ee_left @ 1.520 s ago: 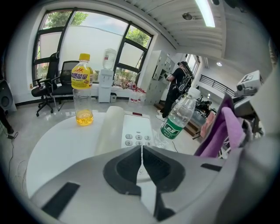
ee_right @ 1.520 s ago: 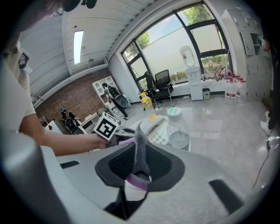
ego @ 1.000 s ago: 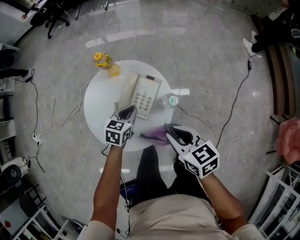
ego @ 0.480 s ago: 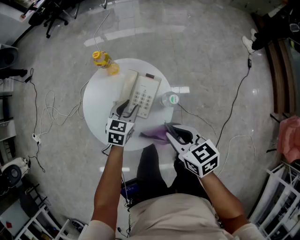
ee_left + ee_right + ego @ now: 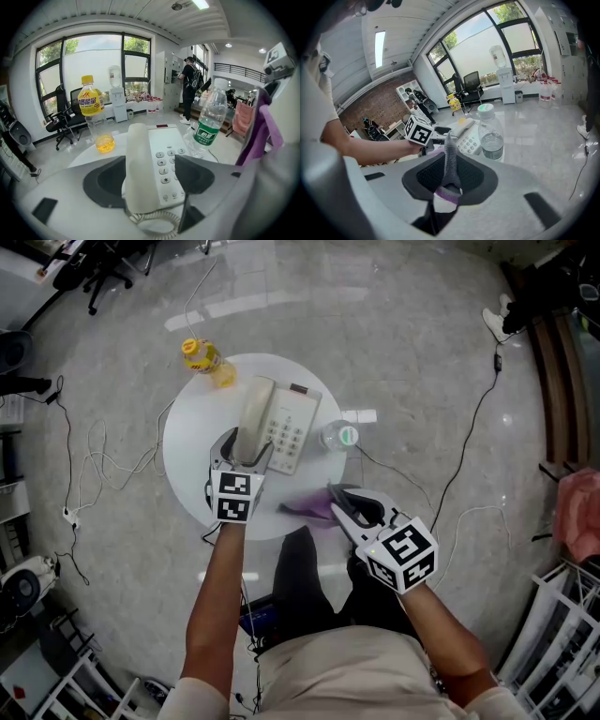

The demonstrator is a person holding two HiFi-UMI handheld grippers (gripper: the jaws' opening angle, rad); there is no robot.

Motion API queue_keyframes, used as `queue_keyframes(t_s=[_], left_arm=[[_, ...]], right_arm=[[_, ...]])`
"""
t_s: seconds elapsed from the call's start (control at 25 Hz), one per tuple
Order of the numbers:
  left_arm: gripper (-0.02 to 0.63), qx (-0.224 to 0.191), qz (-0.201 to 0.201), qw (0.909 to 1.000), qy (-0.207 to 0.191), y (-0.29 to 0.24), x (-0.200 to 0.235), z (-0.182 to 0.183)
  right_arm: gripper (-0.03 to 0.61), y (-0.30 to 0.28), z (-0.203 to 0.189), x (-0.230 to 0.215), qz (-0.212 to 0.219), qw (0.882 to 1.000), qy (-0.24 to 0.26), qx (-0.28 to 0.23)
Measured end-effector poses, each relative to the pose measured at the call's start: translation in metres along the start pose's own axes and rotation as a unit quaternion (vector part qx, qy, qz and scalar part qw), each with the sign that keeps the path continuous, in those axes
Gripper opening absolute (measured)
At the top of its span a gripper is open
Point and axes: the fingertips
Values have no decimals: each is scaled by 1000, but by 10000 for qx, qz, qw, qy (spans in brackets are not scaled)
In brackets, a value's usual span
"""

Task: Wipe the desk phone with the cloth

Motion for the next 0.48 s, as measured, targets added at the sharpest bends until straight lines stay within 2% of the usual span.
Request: queue_keyframes(t_s=[0.48], left_arm=[[307,300,-83,9995,-82,-17,7,-13]], right_arm=[[66,-4,0,0,-57,10000,-54,2]])
Point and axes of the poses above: the fingertips, and each gripper's own axes: y backward along the fingers, x to its left, z out of its top, and after that the axes turned 8 degrees about z, right-handed
